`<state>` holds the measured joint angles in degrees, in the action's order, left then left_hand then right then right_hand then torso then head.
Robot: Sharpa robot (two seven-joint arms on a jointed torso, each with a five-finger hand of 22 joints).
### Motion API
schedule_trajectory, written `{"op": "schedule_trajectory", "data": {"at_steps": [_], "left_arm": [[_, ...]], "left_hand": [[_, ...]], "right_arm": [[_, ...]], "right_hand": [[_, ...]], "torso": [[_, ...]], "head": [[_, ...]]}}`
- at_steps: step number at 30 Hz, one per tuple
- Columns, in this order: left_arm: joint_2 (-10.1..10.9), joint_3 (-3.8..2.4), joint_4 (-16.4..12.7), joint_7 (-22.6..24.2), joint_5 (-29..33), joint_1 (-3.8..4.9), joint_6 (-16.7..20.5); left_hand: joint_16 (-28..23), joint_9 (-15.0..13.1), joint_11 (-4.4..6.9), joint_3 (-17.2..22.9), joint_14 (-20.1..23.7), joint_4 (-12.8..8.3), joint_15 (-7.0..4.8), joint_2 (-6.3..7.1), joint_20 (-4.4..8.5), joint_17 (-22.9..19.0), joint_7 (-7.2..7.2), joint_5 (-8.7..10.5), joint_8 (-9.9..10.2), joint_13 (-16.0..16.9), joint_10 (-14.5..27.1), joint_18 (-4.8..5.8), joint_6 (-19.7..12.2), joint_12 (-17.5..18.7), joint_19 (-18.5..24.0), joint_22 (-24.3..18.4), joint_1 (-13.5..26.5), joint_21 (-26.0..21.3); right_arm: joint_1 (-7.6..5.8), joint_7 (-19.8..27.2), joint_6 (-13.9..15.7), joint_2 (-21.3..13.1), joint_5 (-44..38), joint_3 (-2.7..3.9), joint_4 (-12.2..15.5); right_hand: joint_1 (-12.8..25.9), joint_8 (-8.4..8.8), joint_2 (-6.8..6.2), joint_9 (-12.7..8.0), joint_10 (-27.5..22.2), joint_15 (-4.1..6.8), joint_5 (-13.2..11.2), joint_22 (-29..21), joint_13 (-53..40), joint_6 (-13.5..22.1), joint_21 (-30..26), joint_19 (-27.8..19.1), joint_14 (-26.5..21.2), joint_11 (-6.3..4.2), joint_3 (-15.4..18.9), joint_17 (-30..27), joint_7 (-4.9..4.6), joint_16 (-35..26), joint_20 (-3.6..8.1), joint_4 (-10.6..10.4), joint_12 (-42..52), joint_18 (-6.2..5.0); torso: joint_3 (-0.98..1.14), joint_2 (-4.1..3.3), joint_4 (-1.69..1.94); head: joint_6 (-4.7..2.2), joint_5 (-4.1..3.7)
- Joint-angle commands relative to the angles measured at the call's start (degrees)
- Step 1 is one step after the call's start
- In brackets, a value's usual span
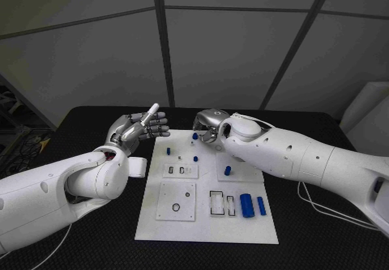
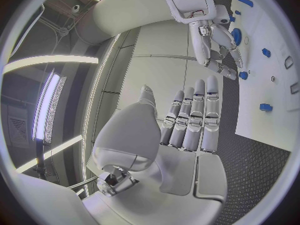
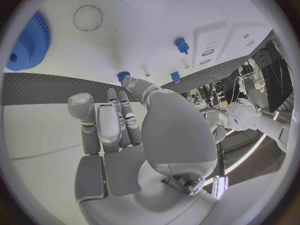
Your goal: Assemble the parts on the task board
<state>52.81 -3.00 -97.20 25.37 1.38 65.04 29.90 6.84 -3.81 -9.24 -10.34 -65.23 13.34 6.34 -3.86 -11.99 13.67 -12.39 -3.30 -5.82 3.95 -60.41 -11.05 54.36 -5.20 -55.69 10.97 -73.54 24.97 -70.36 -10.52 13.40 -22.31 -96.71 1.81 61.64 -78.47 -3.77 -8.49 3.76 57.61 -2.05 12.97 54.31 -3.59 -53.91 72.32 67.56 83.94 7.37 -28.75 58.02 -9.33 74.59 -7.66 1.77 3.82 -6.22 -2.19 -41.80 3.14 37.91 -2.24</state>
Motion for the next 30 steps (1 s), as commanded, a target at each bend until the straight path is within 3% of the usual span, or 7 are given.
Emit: {"op": "schedule_trajectory", "data": {"at_steps": [1, 7, 14, 16, 19, 24, 30], "left_arm": [[0.07, -0.06, 0.08, 0.15, -0.48, 0.11, -0.81], [0.14, -0.05, 0.44, 0.12, -0.48, 0.11, -1.05], [-0.02, -0.02, 1.31, -0.02, -0.48, 0.10, -1.30], [-0.06, -0.01, 1.48, -0.05, -0.48, 0.09, -1.35], [-0.07, 0.00, 1.68, -0.07, -0.48, 0.08, -1.46], [-0.18, 0.00, 1.94, -0.13, -0.48, 0.06, -1.66], [-0.29, 0.01, 2.15, -0.22, -0.48, 0.04, -1.81]], "left_hand": [[-0.26, 0.03, -0.37, 0.06, 0.01, -0.30, 0.16, 0.01, -0.31, 0.09, -0.43, -0.06, 0.31, -0.01, 0.11, 0.69, -0.02, 0.31, 0.01, -0.08, -0.42, -0.20], [-0.28, 0.03, -0.38, 0.06, 0.02, -0.33, 0.17, 0.00, -0.32, 0.10, -0.43, -0.06, 0.33, -0.01, 0.13, 0.69, -0.03, 0.33, 0.01, -0.08, -0.45, -0.20], [-0.30, 0.03, -0.38, 0.06, 0.02, -0.35, 0.17, -0.01, -0.32, 0.11, -0.43, -0.06, 0.34, -0.02, 0.14, 0.69, -0.04, 0.35, 0.02, -0.08, -0.47, -0.21], [-0.32, 0.04, -0.38, 0.06, 0.00, -0.40, 0.17, -0.01, -0.32, 0.13, -0.42, -0.06, 0.36, -0.02, 0.14, 0.69, -0.05, 0.37, 0.02, -0.08, -0.52, -0.21], [-0.32, 0.04, -0.38, 0.06, 0.00, -0.41, 0.17, -0.01, -0.32, 0.14, -0.42, -0.06, 0.36, -0.02, 0.14, 0.69, -0.05, 0.37, 0.02, -0.08, -0.53, -0.21], [-0.34, 0.04, -0.37, 0.06, 0.00, -0.44, 0.17, -0.01, -0.32, 0.15, -0.41, -0.06, 0.36, -0.02, 0.14, 0.68, -0.05, 0.38, 0.02, -0.08, -0.56, -0.21], [-0.34, 0.04, -0.37, 0.06, 0.00, -0.44, 0.17, -0.01, -0.32, 0.15, -0.41, -0.06, 0.37, -0.02, 0.14, 0.68, -0.05, 0.38, 0.02, -0.08, -0.57, -0.21]], "right_arm": [[-0.10, -0.35, 3.40, -1.70, 0.32, 0.02, 2.21], [-0.09, -0.60, 5.47, -8.17, 4.41, 0.06, 8.95], [-0.10, -2.15, 2.59, -16.34, 13.07, 0.10, 15.31], [-0.10, -2.49, 1.58, -17.61, 14.13, 0.10, 15.83], [-0.11, -2.83, 0.17, -18.71, 15.15, 0.10, 15.85], [-0.11, -3.10, -1.30, -18.93, 16.07, 0.11, 14.46], [-0.11, -3.16, -2.11, -17.95, 16.68, 0.11, 12.05]], "right_hand": [[0.15, -0.05, -0.14, 0.23, 0.78, -0.07, 0.11, 0.37, -0.18, -0.25, 0.04, 0.07, 0.63, -0.36, 0.40, -0.20, -0.06, -0.42, 0.17, -0.16, 1.16, -0.85], [0.93, -1.03, 0.07, 0.72, 6.22, 0.65, 0.58, 3.47, -0.66, -3.06, 1.73, 2.44, 1.23, -1.25, 0.19, 1.85, -0.65, 0.87, 0.62, -0.92, 4.10, -0.23], [4.92, -1.04, -3.76, 0.61, 19.02, 3.14, 1.51, 8.42, -5.96, -2.74, 4.29, 6.08, 2.24, -4.26, 7.35, 6.94, 1.02, 3.98, 2.15, -3.38, 12.67, 0.73], [4.79, -1.33, -4.13, 0.66, 20.32, 3.92, 2.03, 10.53, -10.78, -2.25, 5.40, 7.63, 2.93, -4.93, 11.48, 11.01, 1.75, 6.20, 2.91, -4.04, 18.17, 1.18], [2.10, -3.00, -1.20, 0.90, 16.04, 3.64, 2.66, 13.44, -39.06, -0.61, 6.83, 9.55, 3.49, -4.21, 20.75, 16.73, 1.74, 9.29, 2.68, -7.69, 44.76, 1.85], [-0.03, -4.53, -0.50, 0.95, 18.67, 2.90, 2.56, 16.92, -59.94, 1.38, 8.65, 11.48, 4.40, -3.78, 24.68, 22.88, 0.73, 12.01, 2.05, -11.32, 63.32, 2.46], [-1.26, -5.14, -0.27, 0.88, 19.74, 2.38, 2.98, 17.92, -64.60, 2.65, 9.19, 11.96, 4.60, -3.45, 25.60, 24.33, 0.38, 12.63, 1.80, -12.79, 67.27, 2.59]], "torso": [[0.11, 0.01, -0.14], [0.20, 0.21, -0.49], [0.70, 0.58, -1.42], [0.80, 0.63, -1.61], [0.86, 0.64, -1.67], [0.97, 0.67, -1.55], [0.97, 0.70, -1.18]], "head": [[-0.04, 0.07], [-0.25, 0.10], [-0.52, 0.39], [-0.60, 0.45], [-0.73, 0.29], [-0.74, 0.40], [-0.54, 0.38]]}}
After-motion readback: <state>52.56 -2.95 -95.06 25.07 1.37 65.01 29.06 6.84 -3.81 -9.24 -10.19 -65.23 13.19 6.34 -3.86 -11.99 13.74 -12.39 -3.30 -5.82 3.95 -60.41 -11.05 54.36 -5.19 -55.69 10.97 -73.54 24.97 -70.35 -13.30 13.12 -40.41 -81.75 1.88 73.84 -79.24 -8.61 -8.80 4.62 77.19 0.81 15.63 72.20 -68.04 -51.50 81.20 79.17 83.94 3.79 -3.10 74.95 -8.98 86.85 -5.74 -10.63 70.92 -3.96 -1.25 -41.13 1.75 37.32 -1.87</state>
